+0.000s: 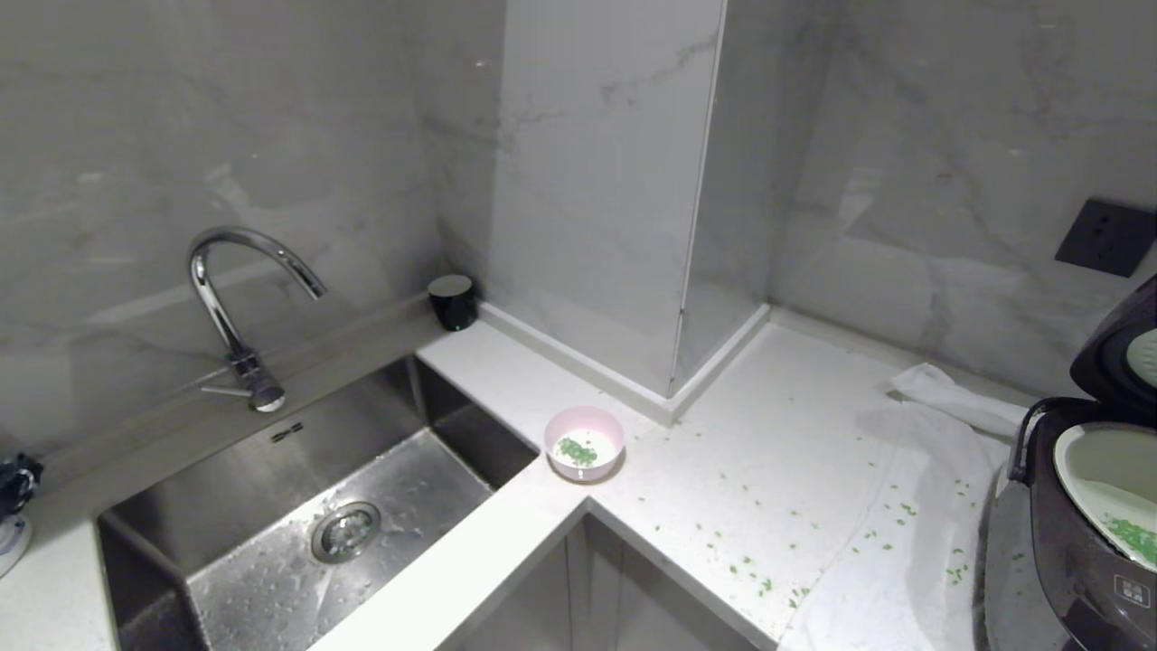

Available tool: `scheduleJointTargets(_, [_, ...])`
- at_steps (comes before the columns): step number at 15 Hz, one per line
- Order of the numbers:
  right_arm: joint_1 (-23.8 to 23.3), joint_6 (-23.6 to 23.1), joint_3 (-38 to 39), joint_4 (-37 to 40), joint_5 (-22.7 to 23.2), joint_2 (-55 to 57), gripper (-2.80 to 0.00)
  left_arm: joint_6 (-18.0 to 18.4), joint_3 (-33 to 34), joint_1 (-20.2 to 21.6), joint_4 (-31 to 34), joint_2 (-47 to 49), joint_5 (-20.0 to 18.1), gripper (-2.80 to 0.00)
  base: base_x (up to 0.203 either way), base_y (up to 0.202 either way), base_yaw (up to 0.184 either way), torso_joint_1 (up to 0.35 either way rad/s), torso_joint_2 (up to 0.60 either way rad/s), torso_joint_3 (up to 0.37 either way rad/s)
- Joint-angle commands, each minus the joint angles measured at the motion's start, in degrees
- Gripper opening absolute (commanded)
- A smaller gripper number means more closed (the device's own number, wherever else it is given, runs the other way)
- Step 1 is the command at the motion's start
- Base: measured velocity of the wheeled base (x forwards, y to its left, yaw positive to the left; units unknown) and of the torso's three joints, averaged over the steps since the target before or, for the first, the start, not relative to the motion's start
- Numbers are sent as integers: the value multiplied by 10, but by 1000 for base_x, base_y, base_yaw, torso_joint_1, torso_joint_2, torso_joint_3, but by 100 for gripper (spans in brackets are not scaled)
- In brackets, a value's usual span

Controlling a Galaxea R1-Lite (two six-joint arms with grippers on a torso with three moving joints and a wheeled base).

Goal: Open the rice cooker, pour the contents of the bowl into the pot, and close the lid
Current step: Turn on the tap

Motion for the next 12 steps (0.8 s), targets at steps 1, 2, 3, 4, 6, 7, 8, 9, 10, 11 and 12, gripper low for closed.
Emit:
scheduleJointTargets(1, [0, 0, 0, 0, 1, 0, -280, -10, -42, 0, -44, 206, 27, -280, 0, 0, 0, 0, 0, 0])
scheduleJointTargets(2, [0, 0, 0, 0, 1, 0, -280, -16, -57, 0, -69, 255, 39, -280, 0, 0, 0, 0, 0, 0])
scheduleJointTargets(3, [0, 1, 1, -4, 0, 1, -280, -21, -71, 0, -98, 298, 49, -280, 0, 0, 0, 0, 0, 0])
scheduleJointTargets(4, [0, 2, 6, -25, -2, 1, -280, -24, -83, -2, -129, 329, 56, -280, 0, 0, 0, 0, 0, 0])
scheduleJointTargets(6, [0, 3, 11, -38, -2, 1, -280, -23, -93, -20, -167, 356, 66, -280, 0, 0, 0, 0, 0, 0])
scheduleJointTargets(7, [0, 3, 11, -38, -2, 1, -280, -23, -87, -20, -166, 359, 69, -280, 0, 0, 0, 0, 0, 0])
scheduleJointTargets(8, [0, 3, 11, -38, -2, 1, -280, -23, -81, -18, -164, 360, 72, -280, 0, 0, 0, 0, 0, 0])
scheduleJointTargets(9, [0, 3, 11, -38, -2, 0, -280, -22, -83, -19, -164, 361, 73, -280, 0, 0, 0, 0, 0, 0])
scheduleJointTargets(10, [0, 3, 11, -38, -2, 1, -280, -19, -92, -22, -164, 362, 72, -280, 0, 0, 0, 0, 0, 0])
scheduleJointTargets(11, [0, 3, 11, -38, -2, 0, -280, -11, -107, -30, -164, 368, 72, -280, 0, 0, 0, 0, 0, 0])
scheduleJointTargets(12, [0, 3, 11, -38, -2, 1, -280, -9, -115, -34, -165, 386, 74, -280, 0, 0, 0, 0, 0, 0])
